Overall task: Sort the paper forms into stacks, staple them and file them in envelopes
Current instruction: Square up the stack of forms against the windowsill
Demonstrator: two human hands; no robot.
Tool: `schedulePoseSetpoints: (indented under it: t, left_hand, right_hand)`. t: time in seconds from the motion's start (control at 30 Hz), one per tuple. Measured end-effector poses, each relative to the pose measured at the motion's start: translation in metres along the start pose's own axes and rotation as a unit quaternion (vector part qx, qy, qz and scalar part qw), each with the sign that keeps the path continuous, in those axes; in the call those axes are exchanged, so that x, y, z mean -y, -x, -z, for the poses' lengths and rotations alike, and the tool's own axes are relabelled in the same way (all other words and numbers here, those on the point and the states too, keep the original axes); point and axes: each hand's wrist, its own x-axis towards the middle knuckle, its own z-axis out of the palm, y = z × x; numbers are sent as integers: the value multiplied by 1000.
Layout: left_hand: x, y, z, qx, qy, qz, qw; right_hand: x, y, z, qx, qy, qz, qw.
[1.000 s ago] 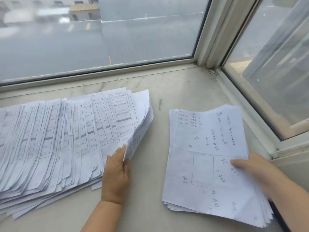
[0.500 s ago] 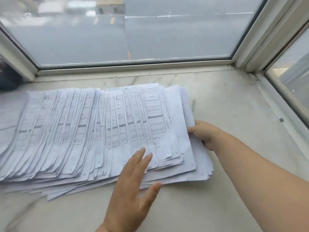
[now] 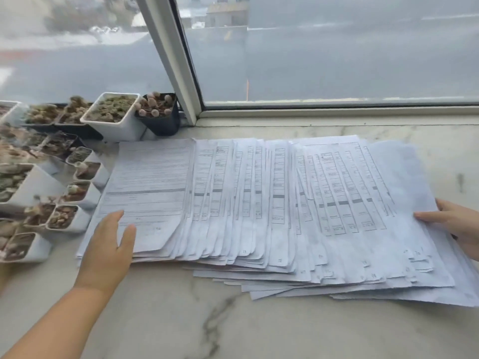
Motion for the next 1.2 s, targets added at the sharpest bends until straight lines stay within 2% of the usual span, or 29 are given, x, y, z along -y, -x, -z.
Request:
schedulePoseSetpoints:
  t: [0.13, 0.27, 0.33, 0.53, 0.7, 0.83, 0.97, 1.07, 1.13, 1.2]
  left_hand:
    - [28, -53, 12, 50, -38, 57, 996]
    - [53, -88, 2, 114, -126, 24, 985]
    - [58, -94, -1, 106, -146, 33, 983]
    - [59, -95, -5, 75, -114, 24, 990]
    - [56, -89, -8, 65, -88, 22, 994]
    - [52, -80, -11, 78, -52, 11, 996]
    - [46, -66, -9, 114, -51, 4, 992]
    - [50, -54, 5, 121, 43, 11, 992]
    - [51, -35, 12, 111, 103, 46, 987]
    - [44, -6, 9, 150, 163, 77, 972]
  right_hand:
    - [7, -8, -30, -40, 4, 6, 999]
    - [16, -4, -71, -53, -40, -1, 998]
    - [25, 8, -102, -21, -59, 0, 998]
    - [59, 27, -231, 84, -75, 57, 992]
    - [76, 27, -352, 90, -4, 108, 990]
    - [88, 39, -409, 110, 37, 129, 985]
    - [86, 40, -412, 94, 37, 105, 989]
    - [67, 58, -383, 154, -55, 74, 984]
    - [42, 79, -351, 177, -88, 61, 978]
    - [7, 99, -314, 191, -121, 34, 974]
